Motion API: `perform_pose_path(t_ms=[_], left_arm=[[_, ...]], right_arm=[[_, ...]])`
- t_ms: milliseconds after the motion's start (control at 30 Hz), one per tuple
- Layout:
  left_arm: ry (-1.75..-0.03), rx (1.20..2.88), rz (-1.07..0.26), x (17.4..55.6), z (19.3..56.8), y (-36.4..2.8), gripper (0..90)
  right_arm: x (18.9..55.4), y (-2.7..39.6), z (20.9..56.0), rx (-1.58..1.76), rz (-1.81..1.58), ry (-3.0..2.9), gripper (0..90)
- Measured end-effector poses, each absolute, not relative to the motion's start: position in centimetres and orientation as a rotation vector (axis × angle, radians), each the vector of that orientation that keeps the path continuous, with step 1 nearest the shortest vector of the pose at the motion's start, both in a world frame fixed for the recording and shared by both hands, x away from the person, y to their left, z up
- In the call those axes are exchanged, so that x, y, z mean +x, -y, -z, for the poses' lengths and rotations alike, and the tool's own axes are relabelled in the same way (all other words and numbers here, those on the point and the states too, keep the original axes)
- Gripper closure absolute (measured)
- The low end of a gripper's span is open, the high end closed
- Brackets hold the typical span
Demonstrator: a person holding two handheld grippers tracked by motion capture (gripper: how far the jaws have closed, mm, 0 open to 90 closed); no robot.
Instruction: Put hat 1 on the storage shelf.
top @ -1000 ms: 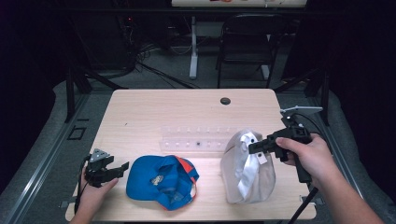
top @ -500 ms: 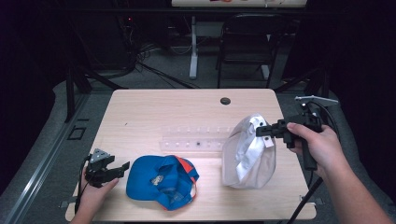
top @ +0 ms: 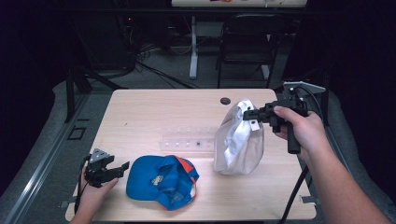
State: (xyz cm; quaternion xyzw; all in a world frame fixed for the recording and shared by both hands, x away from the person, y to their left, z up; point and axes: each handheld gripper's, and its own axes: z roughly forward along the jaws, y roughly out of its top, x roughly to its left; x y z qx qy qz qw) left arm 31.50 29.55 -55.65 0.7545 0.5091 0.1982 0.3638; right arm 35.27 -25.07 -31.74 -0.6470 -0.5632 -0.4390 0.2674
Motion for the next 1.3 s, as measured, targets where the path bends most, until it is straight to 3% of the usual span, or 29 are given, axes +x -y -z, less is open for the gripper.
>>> perform_pose_path(t_ms=[533, 1300], left_arm=[[-1.306, 1.935, -0.495, 31.4, 55.3, -29.7, 29.2], [-1.259, 1.928, -0.551, 31.1, 54.8, -29.5, 28.5]], right_arm=[[38.1, 21.6, 29.4, -1.704, 1.225, 1.522, 81.4], [42.8, 15.5, 29.7, -1.701, 1.187, 1.541, 81.4]])
